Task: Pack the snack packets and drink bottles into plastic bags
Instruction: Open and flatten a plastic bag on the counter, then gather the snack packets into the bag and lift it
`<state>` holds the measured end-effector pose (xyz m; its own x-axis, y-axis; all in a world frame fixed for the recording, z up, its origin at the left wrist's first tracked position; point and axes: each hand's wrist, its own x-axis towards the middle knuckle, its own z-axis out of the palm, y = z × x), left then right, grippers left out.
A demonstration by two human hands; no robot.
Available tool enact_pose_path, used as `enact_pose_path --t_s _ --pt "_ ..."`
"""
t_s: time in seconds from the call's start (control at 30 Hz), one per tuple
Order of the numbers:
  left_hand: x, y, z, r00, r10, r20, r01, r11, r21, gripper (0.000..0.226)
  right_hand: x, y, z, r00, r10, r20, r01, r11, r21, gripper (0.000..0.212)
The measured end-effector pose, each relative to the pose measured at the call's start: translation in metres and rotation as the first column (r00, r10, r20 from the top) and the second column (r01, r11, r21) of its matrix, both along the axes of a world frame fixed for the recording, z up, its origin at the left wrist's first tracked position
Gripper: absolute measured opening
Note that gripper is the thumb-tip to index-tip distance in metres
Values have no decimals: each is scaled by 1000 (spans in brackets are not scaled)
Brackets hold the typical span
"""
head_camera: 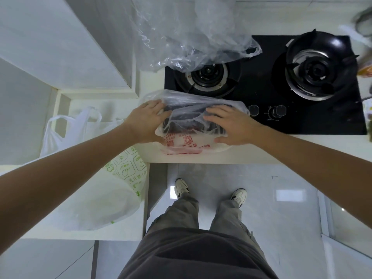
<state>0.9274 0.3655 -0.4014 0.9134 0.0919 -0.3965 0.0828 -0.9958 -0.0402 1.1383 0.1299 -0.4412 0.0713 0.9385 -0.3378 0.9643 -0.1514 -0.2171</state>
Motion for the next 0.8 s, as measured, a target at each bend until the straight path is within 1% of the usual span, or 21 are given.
enact_pose_path --t_s 0.07,0.13,0.27,0.43,0.5,0.6,0.8 --pt "-4 -5 12 998 -25 66 25 1000 -6 95 -7 -7 9 998 -53 -37 55 997 59 81" --pt "-3 -13 26 991 -39 127 39 999 2 88 -12 -16 20 988 -141 -67 147 984 105 77" --pt "14 -35 51 982 -45 186 43 999 16 90 -16 -40 41 950 -296 -99 312 920 236 73" --pt "59 -83 82 960 -18 279 10 999 32 93 -7 -82 63 902 -420 -101 429 839 334 72" --pt "80 -110 93 951 -24 307 16 999 29 91 -1 -106 73 882 -463 -87 461 812 357 76" --pt "120 -163 101 937 -74 343 71 997 22 87 16 -157 87 844 -533 -53 512 775 370 80" --pt "208 -310 105 901 -154 405 177 984 -20 82 76 -302 111 752 -659 -8 604 684 408 77"
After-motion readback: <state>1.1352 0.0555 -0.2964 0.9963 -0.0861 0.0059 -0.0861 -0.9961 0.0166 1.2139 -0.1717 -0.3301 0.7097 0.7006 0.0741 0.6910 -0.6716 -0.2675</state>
